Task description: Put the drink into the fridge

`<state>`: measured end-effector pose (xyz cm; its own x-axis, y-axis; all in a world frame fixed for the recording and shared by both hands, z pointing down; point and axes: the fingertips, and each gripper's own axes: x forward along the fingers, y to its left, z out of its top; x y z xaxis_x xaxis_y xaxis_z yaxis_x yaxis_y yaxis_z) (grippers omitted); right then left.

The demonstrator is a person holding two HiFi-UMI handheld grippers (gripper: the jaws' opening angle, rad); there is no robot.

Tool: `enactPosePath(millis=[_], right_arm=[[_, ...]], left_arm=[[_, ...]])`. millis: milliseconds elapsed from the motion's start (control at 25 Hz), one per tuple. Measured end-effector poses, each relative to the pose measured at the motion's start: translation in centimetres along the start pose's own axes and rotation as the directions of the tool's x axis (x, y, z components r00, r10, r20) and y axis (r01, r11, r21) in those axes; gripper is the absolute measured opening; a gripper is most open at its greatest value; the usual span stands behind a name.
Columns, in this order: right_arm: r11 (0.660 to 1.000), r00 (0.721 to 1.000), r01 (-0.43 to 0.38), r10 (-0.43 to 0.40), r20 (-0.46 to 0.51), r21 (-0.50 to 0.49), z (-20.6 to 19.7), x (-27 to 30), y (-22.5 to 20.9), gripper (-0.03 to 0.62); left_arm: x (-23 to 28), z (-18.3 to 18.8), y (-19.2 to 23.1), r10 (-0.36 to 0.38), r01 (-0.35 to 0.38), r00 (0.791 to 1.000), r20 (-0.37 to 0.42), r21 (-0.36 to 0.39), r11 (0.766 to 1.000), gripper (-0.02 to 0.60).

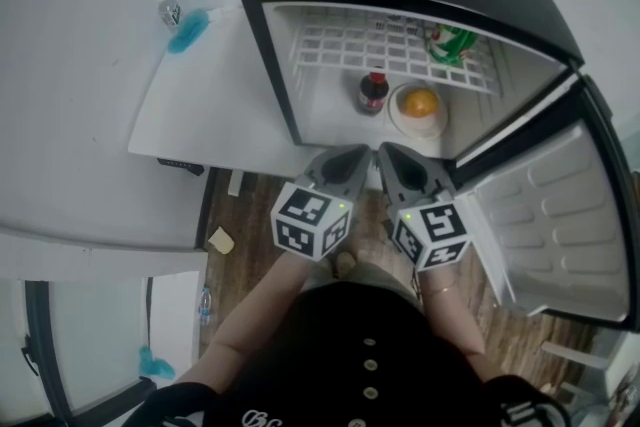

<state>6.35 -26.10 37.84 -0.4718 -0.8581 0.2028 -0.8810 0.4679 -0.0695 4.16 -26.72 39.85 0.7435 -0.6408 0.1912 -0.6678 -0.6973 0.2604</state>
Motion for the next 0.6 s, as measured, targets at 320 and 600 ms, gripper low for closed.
enactPosePath(millis=[320, 600], right_arm=[[1.000, 1.000, -0.002, 0.002, -0.015, -0.003, -0.37, 0.15, -0.13, 0.009], [1.000, 1.000, 0.002, -0.002, -0.012, -0.005, -0.27, 0.21, -0.27, 0.009]], left_arm=[[0.15, -0.07, 0.22, 0.000, 0.000, 1.000, 0.005, -0.012, 1.000, 0.006], [0.21, -0.04, 0.31, 0.004, -0.004, 1.000, -0.001, -0.007, 1.000, 0.006]])
